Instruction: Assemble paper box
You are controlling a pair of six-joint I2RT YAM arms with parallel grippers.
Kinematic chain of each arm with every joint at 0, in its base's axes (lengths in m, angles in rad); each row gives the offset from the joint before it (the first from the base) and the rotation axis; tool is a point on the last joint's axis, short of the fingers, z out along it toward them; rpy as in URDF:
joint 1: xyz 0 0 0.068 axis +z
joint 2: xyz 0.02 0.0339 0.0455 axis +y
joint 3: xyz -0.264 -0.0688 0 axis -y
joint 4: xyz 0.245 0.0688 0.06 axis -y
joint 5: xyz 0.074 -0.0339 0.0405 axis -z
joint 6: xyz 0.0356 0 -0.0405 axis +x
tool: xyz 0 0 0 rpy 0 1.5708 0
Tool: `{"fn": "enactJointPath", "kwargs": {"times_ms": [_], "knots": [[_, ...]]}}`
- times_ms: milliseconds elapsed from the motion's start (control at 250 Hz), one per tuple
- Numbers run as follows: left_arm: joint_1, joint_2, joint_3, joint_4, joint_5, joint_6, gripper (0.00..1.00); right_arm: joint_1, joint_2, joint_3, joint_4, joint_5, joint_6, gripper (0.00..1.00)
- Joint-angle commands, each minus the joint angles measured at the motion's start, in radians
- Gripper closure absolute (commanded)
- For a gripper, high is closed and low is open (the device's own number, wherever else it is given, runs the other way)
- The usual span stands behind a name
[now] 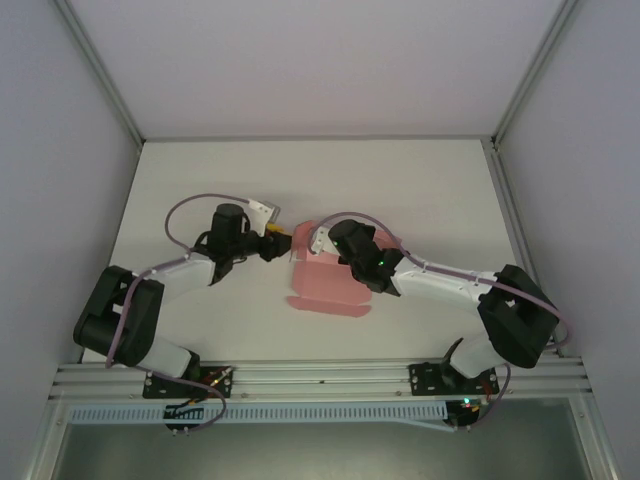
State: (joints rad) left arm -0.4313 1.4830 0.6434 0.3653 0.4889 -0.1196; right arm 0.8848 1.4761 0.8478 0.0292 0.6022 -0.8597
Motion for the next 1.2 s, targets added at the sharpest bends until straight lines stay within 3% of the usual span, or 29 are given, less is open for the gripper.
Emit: {"fn": "enactJointPath", "kwargs": {"times_ms": [0,311,523,715,851,1030,1198], "knots": [[-0.023,0.026,-0.007,-0.005,0.075,0.043,0.56,-0.005,0.010,0.024,-0.007,0.004,0.031,1.00],[-0.086,0.127,0.070,0.021,0.127,0.069,0.55,-0.004,0.006,0.019,-0.029,-0.039,0.053,1.00],[-0.116,0.156,0.095,0.007,0.048,0.089,0.46,-0.003,0.000,0.006,-0.054,-0.065,0.069,1.00],[-0.128,0.156,0.065,-0.001,0.060,0.110,0.40,0.008,0.016,-0.039,0.003,0.013,0.021,1.00],[-0.138,0.152,0.041,-0.018,0.072,0.140,0.40,0.008,0.014,-0.047,0.012,0.022,0.017,1.00],[-0.139,0.155,0.042,-0.047,0.045,0.150,0.49,0.007,0.010,-0.061,0.017,0.032,0.003,1.00],[-0.139,0.134,0.023,0.002,0.087,0.138,0.43,0.011,-0.002,-0.077,0.029,0.029,0.001,1.00]]}}
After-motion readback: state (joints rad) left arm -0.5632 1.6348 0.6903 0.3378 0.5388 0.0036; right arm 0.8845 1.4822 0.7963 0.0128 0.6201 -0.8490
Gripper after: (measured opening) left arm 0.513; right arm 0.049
